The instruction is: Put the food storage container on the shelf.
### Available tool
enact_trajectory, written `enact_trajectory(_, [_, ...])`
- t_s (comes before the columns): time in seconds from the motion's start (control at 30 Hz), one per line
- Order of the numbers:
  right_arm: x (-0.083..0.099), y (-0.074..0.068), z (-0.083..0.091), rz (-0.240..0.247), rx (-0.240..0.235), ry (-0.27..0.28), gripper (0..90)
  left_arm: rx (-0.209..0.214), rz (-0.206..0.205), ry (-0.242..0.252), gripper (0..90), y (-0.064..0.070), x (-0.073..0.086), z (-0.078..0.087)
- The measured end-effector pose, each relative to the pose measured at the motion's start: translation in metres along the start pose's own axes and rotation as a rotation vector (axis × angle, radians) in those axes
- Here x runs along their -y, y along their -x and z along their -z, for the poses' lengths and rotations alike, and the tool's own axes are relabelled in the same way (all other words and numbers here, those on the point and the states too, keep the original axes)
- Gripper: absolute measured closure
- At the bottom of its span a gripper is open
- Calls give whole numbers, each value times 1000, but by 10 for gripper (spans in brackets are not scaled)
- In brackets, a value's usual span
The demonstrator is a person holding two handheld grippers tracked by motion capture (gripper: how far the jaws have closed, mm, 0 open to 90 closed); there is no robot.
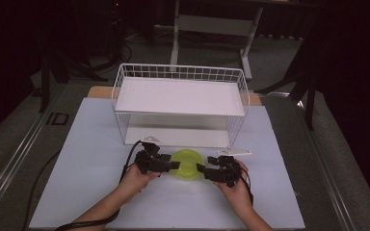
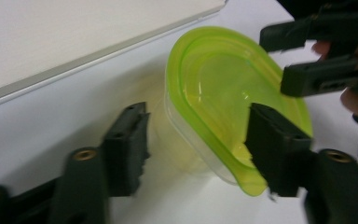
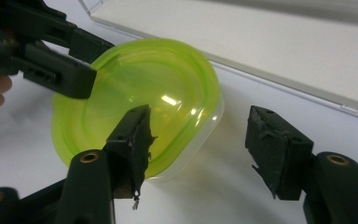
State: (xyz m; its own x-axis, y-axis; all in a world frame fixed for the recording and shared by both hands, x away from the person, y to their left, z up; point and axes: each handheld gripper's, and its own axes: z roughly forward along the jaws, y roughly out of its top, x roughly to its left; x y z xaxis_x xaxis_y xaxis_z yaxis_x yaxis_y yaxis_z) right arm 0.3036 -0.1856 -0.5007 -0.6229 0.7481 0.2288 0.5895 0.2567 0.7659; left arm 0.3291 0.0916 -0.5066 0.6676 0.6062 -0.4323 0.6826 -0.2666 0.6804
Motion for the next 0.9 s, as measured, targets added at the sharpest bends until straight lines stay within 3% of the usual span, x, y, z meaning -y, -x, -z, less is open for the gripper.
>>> enact_trajectory(0.23, [0,0,1,-20,-2,-8,517,-4,-1,-18,609,3,1,4])
enact_trajectory(0.27, [1,2,1,-49,-35,-15,592,12,14,-24,617,2,3,5])
enact_trajectory(0.33, [1,1,1,-50,-48,-17,622,11,12,-24,619,4,4,5])
enact_trajectory(0.43, [0,-3,3,-26,-32,-25,640,21,9,-22,638,7,6,7])
enact_trajectory(0.57, [0,-6,5,-15,-31,-26,667,0,-10,-24,655,14,8,9])
enact_trajectory(0.9, [1,-18,10,28,-8,-22,693,-27,24,-17,706,20,14,13])
